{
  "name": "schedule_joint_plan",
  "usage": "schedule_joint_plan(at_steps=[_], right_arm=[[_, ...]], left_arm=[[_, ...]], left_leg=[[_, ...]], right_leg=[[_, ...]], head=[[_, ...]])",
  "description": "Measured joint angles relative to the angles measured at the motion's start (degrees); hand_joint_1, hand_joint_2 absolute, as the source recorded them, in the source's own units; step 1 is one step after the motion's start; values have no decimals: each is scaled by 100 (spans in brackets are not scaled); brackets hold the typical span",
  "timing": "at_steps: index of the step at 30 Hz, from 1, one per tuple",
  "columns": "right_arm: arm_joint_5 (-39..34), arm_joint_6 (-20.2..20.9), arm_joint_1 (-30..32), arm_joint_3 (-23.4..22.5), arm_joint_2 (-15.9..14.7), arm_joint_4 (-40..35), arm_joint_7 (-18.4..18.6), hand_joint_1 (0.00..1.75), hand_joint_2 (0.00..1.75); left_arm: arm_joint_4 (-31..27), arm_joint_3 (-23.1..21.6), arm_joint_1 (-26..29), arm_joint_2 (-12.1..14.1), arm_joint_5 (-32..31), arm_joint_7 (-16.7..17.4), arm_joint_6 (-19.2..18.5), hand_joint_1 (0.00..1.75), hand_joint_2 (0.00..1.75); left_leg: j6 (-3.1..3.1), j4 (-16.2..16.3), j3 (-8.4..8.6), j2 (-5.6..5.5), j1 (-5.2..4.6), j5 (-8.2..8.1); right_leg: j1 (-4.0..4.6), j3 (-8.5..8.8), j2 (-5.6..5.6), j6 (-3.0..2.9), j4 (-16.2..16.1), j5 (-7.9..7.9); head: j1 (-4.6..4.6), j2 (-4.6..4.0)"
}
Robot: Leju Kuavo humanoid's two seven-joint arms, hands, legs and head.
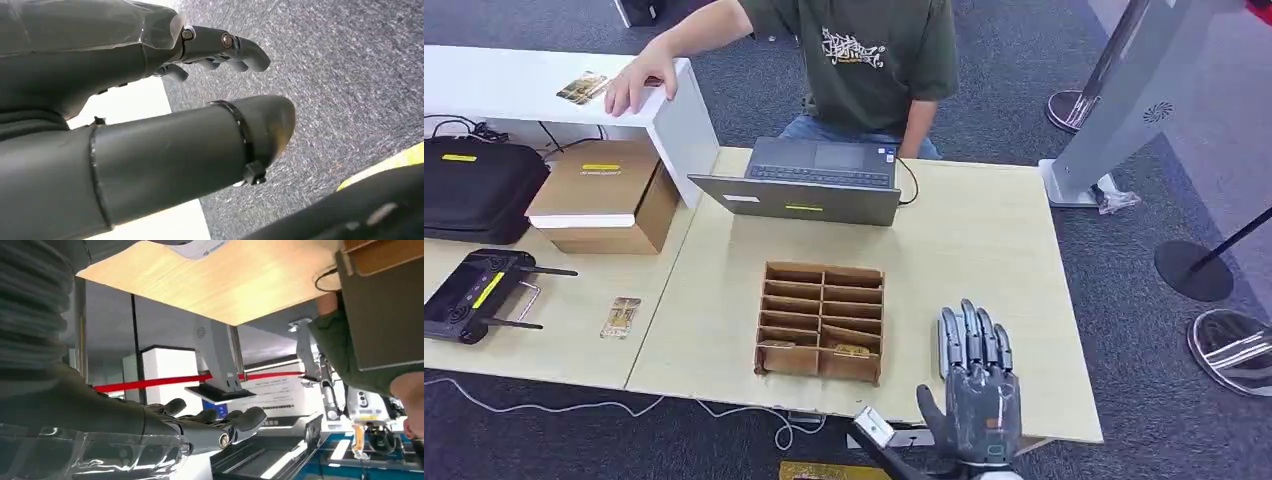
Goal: Pass the card to the sensor for recognition and then transmit it.
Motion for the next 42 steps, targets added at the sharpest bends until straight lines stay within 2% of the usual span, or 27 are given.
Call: schedule_joint_plan(at_steps=[3,10,18,30,42], right_arm=[[0,77,48,26,116,48,-138,0,175],[0,101,60,57,210,186,-197,0,175],[-2,-131,112,-100,394,620,-925,0,175],[-6,-433,-131,-116,630,1486,-1421,0,175],[-4,-557,-505,35,789,2116,-1740,0,175]], left_arm=[[0,52,0,-2,-42,-9,-4,0,0],[-7,138,2,-31,-61,-22,-17,0,0],[-33,247,1,-85,-177,-24,-24,0,0],[-33,323,-5,-111,-291,-72,-33,0,0],[-33,466,-12,-114,-363,-146,-15,0,0]], left_leg=[[0,0,0,0,0,0],[0,0,1,0,0,0],[0,0,3,0,0,0],[0,0,4,2,0,0],[0,0,4,2,0,0]], right_leg=[[0,1,0,0,0,0],[0,2,0,0,0,0],[0,2,0,-1,0,-1],[0,3,1,-5,0,-3],[0,4,1,-5,1,-3]], head=[[2,0],[0,0],[0,0],[0,0],[2,0]])
